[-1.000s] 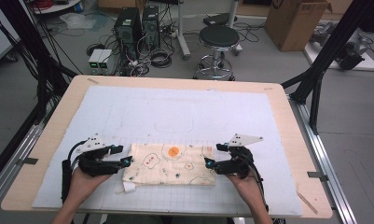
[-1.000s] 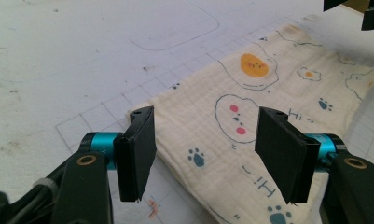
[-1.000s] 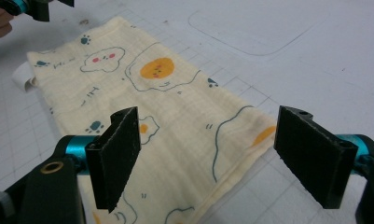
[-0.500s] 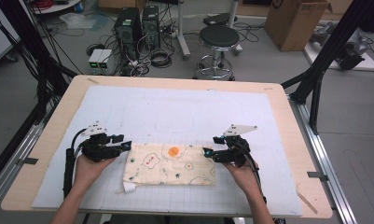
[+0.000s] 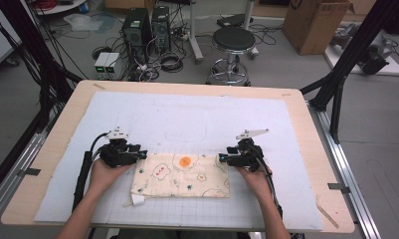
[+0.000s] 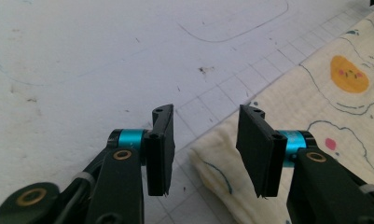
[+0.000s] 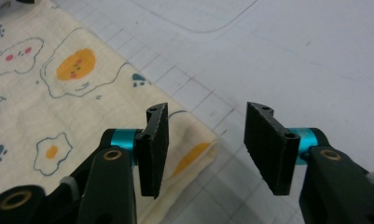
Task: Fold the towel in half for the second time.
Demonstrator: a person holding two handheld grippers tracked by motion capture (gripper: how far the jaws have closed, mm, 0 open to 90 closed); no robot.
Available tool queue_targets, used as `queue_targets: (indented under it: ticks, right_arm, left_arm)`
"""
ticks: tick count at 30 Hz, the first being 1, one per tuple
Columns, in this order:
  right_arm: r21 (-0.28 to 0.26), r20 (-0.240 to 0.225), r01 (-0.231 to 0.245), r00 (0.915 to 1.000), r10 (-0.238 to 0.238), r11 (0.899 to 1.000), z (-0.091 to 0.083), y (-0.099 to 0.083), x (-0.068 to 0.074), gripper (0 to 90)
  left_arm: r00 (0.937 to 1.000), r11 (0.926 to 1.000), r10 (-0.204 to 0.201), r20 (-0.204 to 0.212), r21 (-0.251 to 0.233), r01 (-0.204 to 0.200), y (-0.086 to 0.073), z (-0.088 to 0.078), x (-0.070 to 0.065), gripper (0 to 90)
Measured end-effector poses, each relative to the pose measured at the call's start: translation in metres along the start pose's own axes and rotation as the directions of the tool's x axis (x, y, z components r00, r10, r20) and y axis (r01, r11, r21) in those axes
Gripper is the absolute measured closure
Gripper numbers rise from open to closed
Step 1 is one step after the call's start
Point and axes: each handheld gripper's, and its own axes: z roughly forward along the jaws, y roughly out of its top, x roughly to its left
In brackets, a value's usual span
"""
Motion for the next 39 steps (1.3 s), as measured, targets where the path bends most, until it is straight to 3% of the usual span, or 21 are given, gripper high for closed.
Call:
queue_targets:
  ticks: [3,6,15,17,19,26,28,31,39]
  right_arm:
    - [0.032,-0.011,0.016,0.9998,-0.016,0.999,0.004,-0.001,0.002,54.9]
    - [0.052,0.005,0.041,0.9991,-0.041,0.998,0.007,-0.001,0.004,55.7]
    - [0.070,0.007,0.071,0.9974,-0.071,0.995,0.007,0.000,0.007,69.6]
    - [0.076,-0.007,0.078,0.9970,-0.078,0.994,0.008,0.000,0.007,77.2]
    - [0.088,-0.027,0.076,0.9969,-0.074,0.993,0.008,0.001,0.006,80.3]
    - [0.112,-0.033,0.105,0.9942,-0.102,0.988,0.006,0.007,0.010,83.5]
    - [0.082,-0.043,0.094,0.9950,-0.090,0.992,0.002,0.010,0.008,83.5]
    - [0.086,-0.046,0.083,0.9958,-0.079,0.993,0.000,0.012,0.006,83.6]
    - [0.056,-0.069,0.045,0.9968,-0.041,0.997,-0.003,0.019,0.000,83.6]
  left_arm:
    - [0.9999,0.9997,-0.013,0.003,0.022,0.013,-0.001,0.002,0.001,62.2]
    - [0.9998,0.9974,0.001,0.017,0.072,-0.003,-0.003,0.006,0.001,65.1]
    - [0.9992,0.9969,0.003,0.040,0.079,-0.007,-0.003,0.005,0.003,74.9]
    - [0.9987,0.9967,0.002,0.051,0.082,-0.006,-0.003,0.005,0.004,79.4]
    - [0.9987,0.9971,-0.002,0.051,0.076,-0.001,-0.003,0.005,0.003,81.5]
    - [0.9985,0.9986,-0.006,0.054,0.052,0.003,-0.001,0.000,0.006,83.5]
    - [0.9985,0.9994,-0.012,0.052,0.033,0.011,0.001,-0.002,0.007,83.5]
    - [0.9979,0.9992,-0.036,0.053,-0.017,0.037,0.004,-0.004,0.010,83.5]
    - [0.9949,0.9939,-0.087,0.050,-0.063,0.090,0.008,-0.004,0.018,83.8]
